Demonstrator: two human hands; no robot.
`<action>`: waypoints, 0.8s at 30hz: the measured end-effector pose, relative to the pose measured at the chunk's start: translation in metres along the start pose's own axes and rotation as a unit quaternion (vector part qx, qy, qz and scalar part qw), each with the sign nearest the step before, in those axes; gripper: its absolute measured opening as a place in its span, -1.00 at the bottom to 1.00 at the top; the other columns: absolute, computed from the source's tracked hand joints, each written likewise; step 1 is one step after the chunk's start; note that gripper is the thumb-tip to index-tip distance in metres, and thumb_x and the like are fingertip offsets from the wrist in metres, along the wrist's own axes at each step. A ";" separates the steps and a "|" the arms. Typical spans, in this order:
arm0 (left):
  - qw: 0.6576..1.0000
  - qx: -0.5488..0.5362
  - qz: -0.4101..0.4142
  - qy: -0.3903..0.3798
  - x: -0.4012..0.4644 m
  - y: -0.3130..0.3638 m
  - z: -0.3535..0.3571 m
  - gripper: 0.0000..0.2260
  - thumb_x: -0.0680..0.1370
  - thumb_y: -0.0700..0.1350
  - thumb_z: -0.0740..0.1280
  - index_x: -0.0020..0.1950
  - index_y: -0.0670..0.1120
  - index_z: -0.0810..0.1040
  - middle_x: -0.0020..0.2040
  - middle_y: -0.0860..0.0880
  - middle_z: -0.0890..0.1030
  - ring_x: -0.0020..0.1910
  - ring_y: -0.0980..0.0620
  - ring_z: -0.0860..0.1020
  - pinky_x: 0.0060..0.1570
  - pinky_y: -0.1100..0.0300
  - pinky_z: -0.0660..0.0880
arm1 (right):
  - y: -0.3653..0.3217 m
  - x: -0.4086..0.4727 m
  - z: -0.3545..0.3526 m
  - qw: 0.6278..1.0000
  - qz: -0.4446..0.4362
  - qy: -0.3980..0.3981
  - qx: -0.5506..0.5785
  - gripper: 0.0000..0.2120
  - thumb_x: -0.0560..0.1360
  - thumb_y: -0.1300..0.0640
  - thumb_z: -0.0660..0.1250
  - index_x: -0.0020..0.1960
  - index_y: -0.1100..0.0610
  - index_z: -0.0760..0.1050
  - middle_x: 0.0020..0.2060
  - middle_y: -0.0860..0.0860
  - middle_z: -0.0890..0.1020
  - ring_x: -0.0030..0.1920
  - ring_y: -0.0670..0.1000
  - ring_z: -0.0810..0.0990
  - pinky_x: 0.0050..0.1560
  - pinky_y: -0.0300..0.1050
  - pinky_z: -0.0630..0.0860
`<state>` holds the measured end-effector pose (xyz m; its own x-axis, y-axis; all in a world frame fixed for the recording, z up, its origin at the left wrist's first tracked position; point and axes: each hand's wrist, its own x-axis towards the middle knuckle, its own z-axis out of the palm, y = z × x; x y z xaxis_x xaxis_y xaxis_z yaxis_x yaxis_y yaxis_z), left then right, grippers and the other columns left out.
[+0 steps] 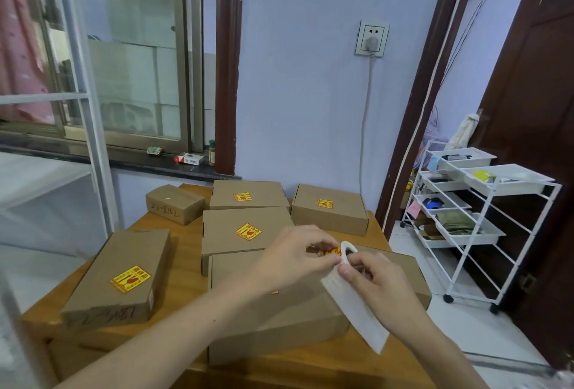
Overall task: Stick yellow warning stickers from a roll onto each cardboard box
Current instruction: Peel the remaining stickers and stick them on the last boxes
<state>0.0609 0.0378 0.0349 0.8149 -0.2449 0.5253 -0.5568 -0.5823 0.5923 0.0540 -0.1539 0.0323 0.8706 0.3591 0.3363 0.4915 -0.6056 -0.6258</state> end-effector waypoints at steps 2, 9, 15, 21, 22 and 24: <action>0.999 0.015 0.027 0.021 0.000 -0.001 0.001 -0.83 0.54 -0.08 0.43 0.10 -0.07 0.71 -0.04 0.04 0.69 -0.08 0.19 0.58 -0.09 0.40 0.49 | -0.002 0.001 0.001 1.000 -0.003 0.004 0.004 -0.92 0.51 -0.07 0.29 -0.16 -0.19 0.51 -0.20 -0.13 0.58 -0.12 -0.21 0.46 -0.25 -0.30 0.28; 0.998 0.020 0.050 0.025 0.001 -0.007 0.002 -0.76 0.51 -0.04 0.47 0.11 -0.11 0.72 -0.03 -0.02 0.71 -0.07 0.15 0.59 -0.09 0.32 0.52 | 0.007 0.003 0.009 0.999 0.001 0.011 -0.041 -0.89 0.51 -0.12 0.26 -0.07 -0.16 0.53 -0.22 -0.15 0.54 -0.10 -0.13 0.41 -0.24 -0.22 0.27; 0.999 -0.005 0.026 0.028 -0.003 -0.012 0.009 -0.81 0.51 -0.08 0.47 0.09 -0.10 0.72 -0.07 -0.03 0.71 -0.11 0.12 0.62 -0.10 0.18 0.56 | 0.014 0.003 0.012 0.997 0.001 0.002 -0.075 -0.88 0.50 -0.19 0.22 -0.10 -0.19 0.48 -0.24 -0.15 0.49 -0.10 -0.08 0.39 -0.23 -0.18 0.26; 0.999 -0.011 0.007 0.030 -0.003 -0.011 0.013 -0.85 0.55 -0.10 0.42 0.07 -0.07 0.73 -0.09 -0.01 0.71 -0.14 0.12 0.62 -0.14 0.16 0.56 | 0.013 0.003 0.013 0.996 0.001 0.013 -0.086 -0.88 0.51 -0.19 0.20 -0.13 -0.21 0.44 -0.24 -0.12 0.49 -0.10 -0.09 0.38 -0.25 -0.20 0.25; 1.000 -0.005 0.010 0.029 -0.003 -0.011 0.013 -0.85 0.56 -0.10 0.41 0.06 -0.07 0.73 -0.09 -0.01 0.71 -0.14 0.11 0.62 -0.14 0.17 0.56 | 0.013 0.003 0.013 0.996 0.001 0.013 -0.091 -0.87 0.52 -0.19 0.20 -0.13 -0.20 0.45 -0.23 -0.12 0.50 -0.10 -0.09 0.37 -0.25 -0.20 0.26; 1.000 0.005 0.015 0.025 -0.004 -0.010 0.013 -0.85 0.57 -0.11 0.39 0.06 -0.08 0.73 -0.09 -0.02 0.71 -0.14 0.12 0.62 -0.14 0.20 0.56 | 0.013 0.002 0.013 0.994 -0.003 0.016 -0.111 -0.82 0.51 -0.20 0.19 -0.07 -0.16 0.50 -0.22 -0.11 0.51 -0.10 -0.08 0.38 -0.24 -0.19 0.27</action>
<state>0.0651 0.0344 0.0187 0.7882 -0.2236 0.5734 -0.5796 -0.5831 0.5693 0.0619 -0.1513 0.0156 0.8658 0.3429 0.3644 0.4868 -0.7458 -0.4548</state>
